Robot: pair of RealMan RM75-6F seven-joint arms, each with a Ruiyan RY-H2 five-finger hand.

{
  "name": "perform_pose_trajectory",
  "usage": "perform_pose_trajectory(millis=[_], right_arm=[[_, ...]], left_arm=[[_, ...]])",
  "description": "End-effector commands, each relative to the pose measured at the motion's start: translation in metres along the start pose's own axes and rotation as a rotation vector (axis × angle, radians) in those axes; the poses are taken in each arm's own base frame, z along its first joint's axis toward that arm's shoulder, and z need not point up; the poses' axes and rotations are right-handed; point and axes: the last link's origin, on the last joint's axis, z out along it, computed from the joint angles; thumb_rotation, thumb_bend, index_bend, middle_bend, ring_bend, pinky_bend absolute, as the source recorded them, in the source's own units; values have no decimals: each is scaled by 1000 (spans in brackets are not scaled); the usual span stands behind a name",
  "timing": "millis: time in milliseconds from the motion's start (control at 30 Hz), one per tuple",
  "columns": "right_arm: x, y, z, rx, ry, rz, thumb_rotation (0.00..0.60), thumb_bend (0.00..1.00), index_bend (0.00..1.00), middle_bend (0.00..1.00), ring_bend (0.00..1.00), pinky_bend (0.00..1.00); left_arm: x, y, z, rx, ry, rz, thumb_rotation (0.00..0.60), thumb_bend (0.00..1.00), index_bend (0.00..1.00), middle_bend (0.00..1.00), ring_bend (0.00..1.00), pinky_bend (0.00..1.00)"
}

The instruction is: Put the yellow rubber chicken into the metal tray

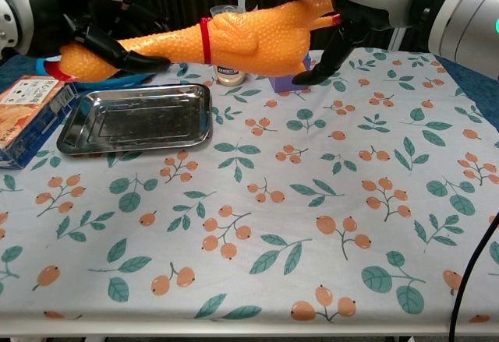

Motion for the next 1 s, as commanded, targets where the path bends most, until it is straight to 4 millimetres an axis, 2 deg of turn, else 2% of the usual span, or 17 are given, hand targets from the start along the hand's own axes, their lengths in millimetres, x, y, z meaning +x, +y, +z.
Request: perform_pose_trajectory(millis=[33,167,300,500,700,1000], right_arm=[[-1,0,3,-4,5,-2,600,81,279,303,91,44],[-1,-2,9,-11,21,1,600,247,409,384,144,52],[0,-3,15,-15,36,15,600,459,596,535,268,106],[-1,-9,16,4,37,7,600,609,826,743,460,155],[-4,-14,11,32,2,-8,600,696,985,864,572,167],[-7,-17,6,54,-6,-11,600,703,1000,940,643,174]], left_arm=[[1,2,0,-3,-9,-7,600,803,780,850,779,868],[2,2,-1,-5,-17,-13,600,804,781,850,779,868],[3,1,-3,-6,-20,-19,600,804,780,850,779,868],[5,0,-4,-12,-7,-11,600,804,780,850,779,868],[6,0,-4,-18,14,9,600,804,781,850,779,867],[4,-2,-1,-13,26,12,600,804,780,850,779,867]])
